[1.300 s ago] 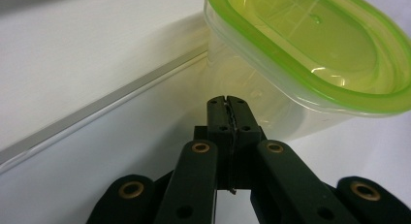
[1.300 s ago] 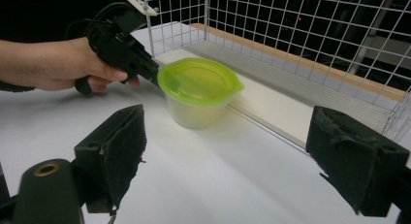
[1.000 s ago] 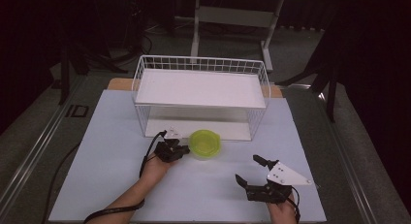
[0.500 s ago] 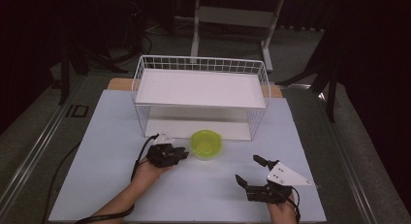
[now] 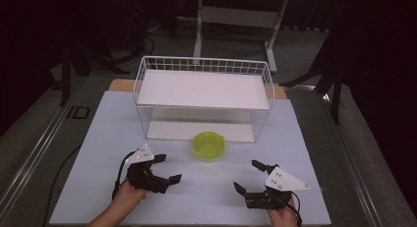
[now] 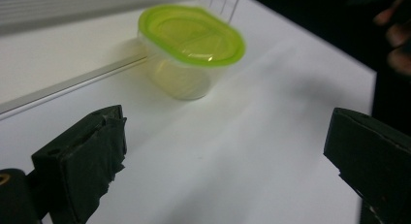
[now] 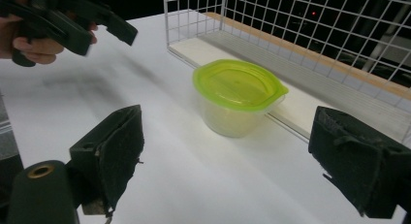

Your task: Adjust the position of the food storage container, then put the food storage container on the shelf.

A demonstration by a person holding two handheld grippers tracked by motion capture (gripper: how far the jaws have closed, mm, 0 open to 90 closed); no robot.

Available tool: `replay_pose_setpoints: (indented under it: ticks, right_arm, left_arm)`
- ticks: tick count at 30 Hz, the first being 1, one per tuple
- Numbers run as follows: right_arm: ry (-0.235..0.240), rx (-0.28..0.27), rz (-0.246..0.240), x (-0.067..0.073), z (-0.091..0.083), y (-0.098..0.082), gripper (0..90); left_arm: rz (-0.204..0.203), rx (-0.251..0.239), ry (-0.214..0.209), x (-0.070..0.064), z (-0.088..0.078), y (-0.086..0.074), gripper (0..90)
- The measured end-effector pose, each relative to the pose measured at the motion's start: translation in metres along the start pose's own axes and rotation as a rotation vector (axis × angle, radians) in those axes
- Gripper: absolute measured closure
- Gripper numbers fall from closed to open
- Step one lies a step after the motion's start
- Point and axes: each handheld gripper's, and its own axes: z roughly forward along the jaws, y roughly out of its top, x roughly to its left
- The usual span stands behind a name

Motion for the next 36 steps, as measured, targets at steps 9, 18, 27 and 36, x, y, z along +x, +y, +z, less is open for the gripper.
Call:
replay_pose_setpoints:
  ticks: [9,18,27,36]
  right_arm:
    - [0.002,-0.023,0.021,-0.002,-0.001,0.016,13.7]
    - [0.007,-0.042,0.053,-0.021,0.019,0.041,13.4]
    - [-0.061,0.019,0.02,-0.026,0.043,0.05,16.5]
    - [-0.035,0.08,0.065,-0.033,0.065,0.042,19.3]
  left_arm:
    - [0.046,-0.091,-0.052,-0.012,-0.013,0.013,2.5]
    - [0.134,-0.076,-0.046,-0.017,-0.007,0.045,2.6]
    - [0.132,-0.066,-0.03,-0.014,0.016,0.061,2.6]
    - [0.071,-0.052,-0.03,0.003,0.042,0.071,2.6]
